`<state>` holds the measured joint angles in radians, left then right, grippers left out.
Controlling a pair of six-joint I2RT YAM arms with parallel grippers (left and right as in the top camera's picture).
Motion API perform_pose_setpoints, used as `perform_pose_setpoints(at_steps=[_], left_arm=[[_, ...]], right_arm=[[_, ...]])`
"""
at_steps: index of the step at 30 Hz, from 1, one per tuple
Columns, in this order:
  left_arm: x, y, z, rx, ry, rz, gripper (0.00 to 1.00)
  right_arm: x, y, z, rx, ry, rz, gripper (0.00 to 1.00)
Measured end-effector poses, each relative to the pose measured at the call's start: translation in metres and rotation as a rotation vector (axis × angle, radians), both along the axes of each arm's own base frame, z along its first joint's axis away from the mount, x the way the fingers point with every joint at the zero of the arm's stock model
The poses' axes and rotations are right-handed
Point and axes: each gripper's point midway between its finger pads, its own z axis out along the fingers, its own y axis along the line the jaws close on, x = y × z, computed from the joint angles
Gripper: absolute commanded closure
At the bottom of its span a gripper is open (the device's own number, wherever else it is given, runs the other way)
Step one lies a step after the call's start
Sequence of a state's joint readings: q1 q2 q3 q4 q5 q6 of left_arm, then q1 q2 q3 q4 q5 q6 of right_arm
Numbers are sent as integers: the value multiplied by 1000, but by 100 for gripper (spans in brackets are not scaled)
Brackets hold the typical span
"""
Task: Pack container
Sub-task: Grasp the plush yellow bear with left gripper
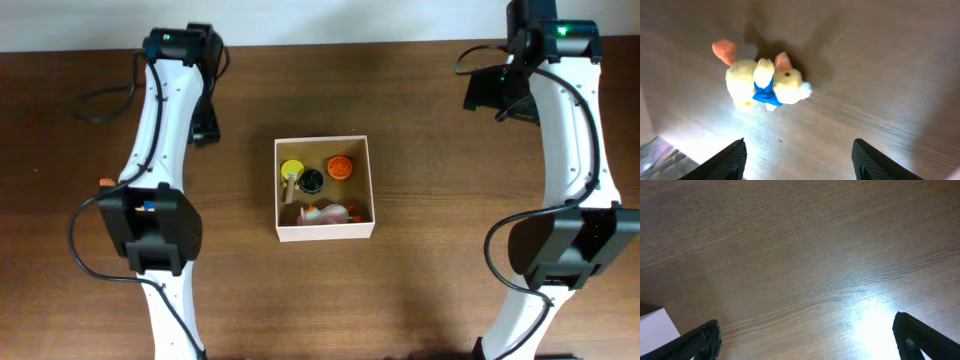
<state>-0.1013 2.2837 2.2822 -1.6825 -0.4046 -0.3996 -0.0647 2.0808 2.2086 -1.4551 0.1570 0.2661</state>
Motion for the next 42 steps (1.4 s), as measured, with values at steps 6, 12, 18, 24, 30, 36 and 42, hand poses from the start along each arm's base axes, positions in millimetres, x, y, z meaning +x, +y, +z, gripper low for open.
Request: perform_pose_setpoints(at_steps=[6, 12, 18, 24, 30, 36, 42], left_arm=[[-23, 29, -23, 83, 130, 15, 30], [-24, 59, -25, 105, 121, 70, 30], [-5, 72, -34, 40, 54, 48, 31], [7, 73, -38, 1, 16, 21, 37], [9, 66, -46, -44, 19, -6, 35], [-4, 63, -69, -61, 81, -10, 31], [-10, 66, -81, -64, 98, -2, 31]], right_arm=[[0, 0, 0, 0, 0, 0, 1], [0, 0, 0, 0, 0, 0, 1], [0, 0, 0, 0, 0, 0, 1], [0, 0, 0, 0, 0, 0, 1], [0, 0, 0, 0, 0, 0, 1], [0, 0, 0, 0, 0, 0, 1], [0, 0, 0, 0, 0, 0, 1]])
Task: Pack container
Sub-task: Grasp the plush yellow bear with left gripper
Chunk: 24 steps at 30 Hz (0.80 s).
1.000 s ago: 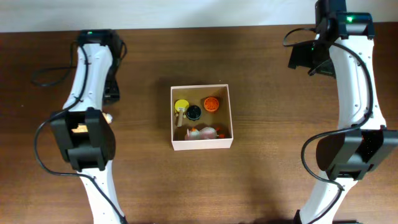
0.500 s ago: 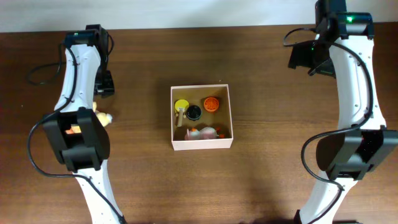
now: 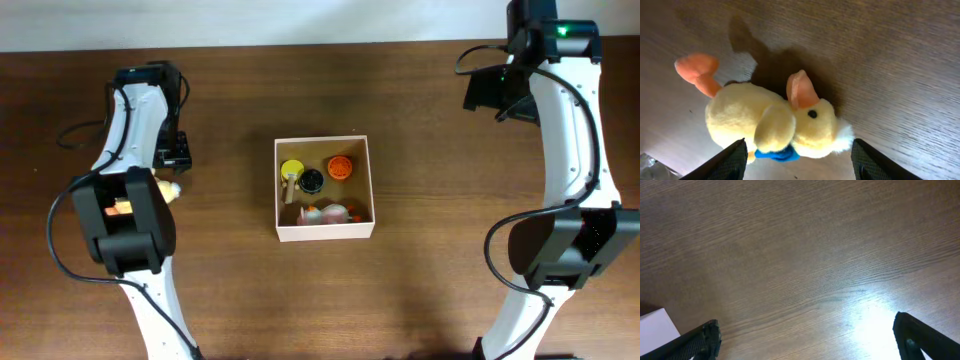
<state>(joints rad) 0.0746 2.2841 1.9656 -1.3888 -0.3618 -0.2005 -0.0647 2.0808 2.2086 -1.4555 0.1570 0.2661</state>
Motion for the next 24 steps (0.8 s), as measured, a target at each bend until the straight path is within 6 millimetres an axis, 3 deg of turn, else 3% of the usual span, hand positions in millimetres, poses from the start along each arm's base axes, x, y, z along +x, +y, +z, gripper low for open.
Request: perform_pose_setpoints(at_steps=[8, 20, 24], left_arm=[[0, 12, -9, 2, -17, 28, 32], [2, 16, -13, 1, -25, 26, 93], [2, 16, -14, 1, -23, 21, 98]], right_arm=[[0, 0, 0, 0, 0, 0, 1], [0, 0, 0, 0, 0, 0, 1], [0, 0, 0, 0, 0, 0, 1]])
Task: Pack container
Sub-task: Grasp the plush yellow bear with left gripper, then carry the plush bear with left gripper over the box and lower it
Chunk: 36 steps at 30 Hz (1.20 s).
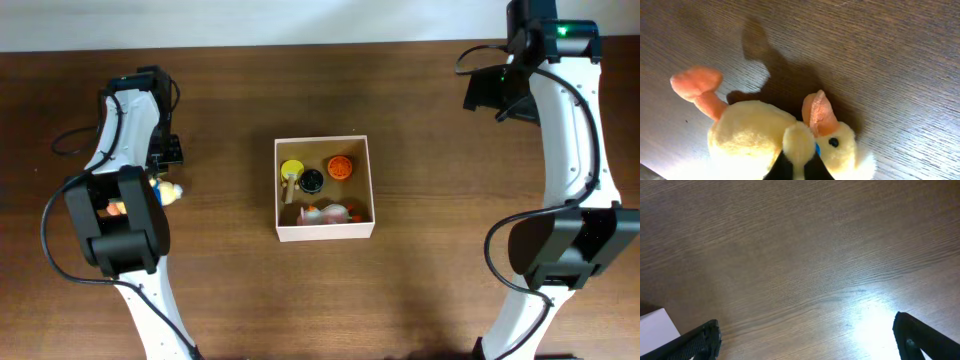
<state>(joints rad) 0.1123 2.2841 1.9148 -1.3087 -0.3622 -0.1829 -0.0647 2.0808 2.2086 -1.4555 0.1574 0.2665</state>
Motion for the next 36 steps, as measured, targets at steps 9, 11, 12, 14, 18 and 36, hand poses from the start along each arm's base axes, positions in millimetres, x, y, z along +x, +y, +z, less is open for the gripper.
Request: perform_pose_setpoints(at_steps=[9, 11, 12, 14, 18, 36], left_arm=[[-8, -5, 1, -19, 31, 10, 98], [-10, -9, 4, -30, 43, 8, 98], [-10, -12, 7, -34, 44, 5, 98], [-6, -18, 15, -39, 36, -8, 98], [10, -35, 37, -42, -15, -45, 98], [64, -136, 174, -90, -371, -334, 98]], right_arm=[[0, 0, 0, 0, 0, 0, 1], [0, 0, 0, 0, 0, 1, 1], [0, 0, 0, 0, 0, 0, 1], [0, 0, 0, 0, 0, 0, 1], [0, 0, 0, 0, 0, 0, 1], [0, 0, 0, 0, 0, 0, 1]])
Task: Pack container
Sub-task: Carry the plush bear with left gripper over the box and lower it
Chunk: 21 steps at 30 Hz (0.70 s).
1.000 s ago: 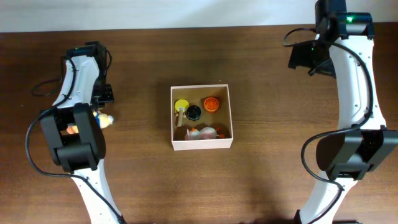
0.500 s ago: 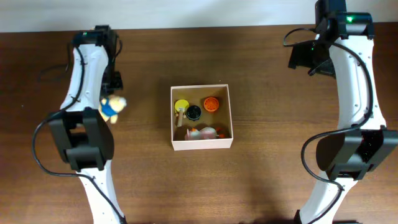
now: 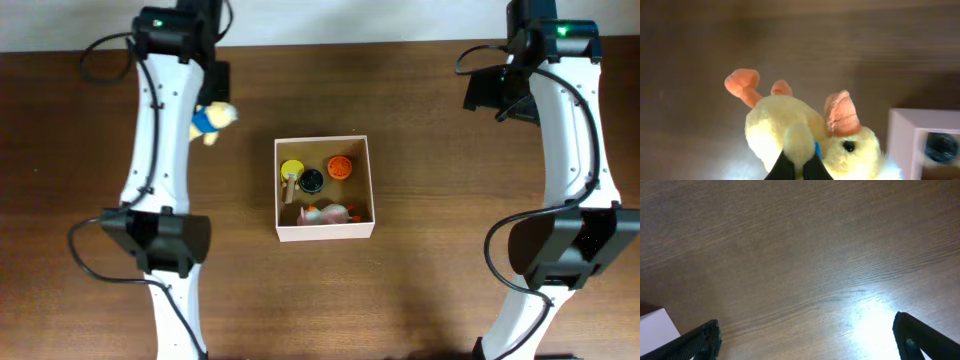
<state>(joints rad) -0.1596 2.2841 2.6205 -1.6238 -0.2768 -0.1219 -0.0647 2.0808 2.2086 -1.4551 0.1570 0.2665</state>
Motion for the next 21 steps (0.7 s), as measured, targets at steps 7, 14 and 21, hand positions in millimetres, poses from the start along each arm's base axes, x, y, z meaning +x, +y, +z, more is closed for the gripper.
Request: perform_pose_setpoints(at_steps=[7, 14, 21], left_arm=[[-10, -85, 20, -69, -31, -270, 98], [-39, -154, 16, -115, 17, -472, 98], [-68, -203, 14, -208, 61, -530, 98]], right_arm=[[0, 0, 0, 0, 0, 0, 1], [0, 0, 0, 0, 0, 0, 1], [0, 0, 0, 0, 0, 0, 1]])
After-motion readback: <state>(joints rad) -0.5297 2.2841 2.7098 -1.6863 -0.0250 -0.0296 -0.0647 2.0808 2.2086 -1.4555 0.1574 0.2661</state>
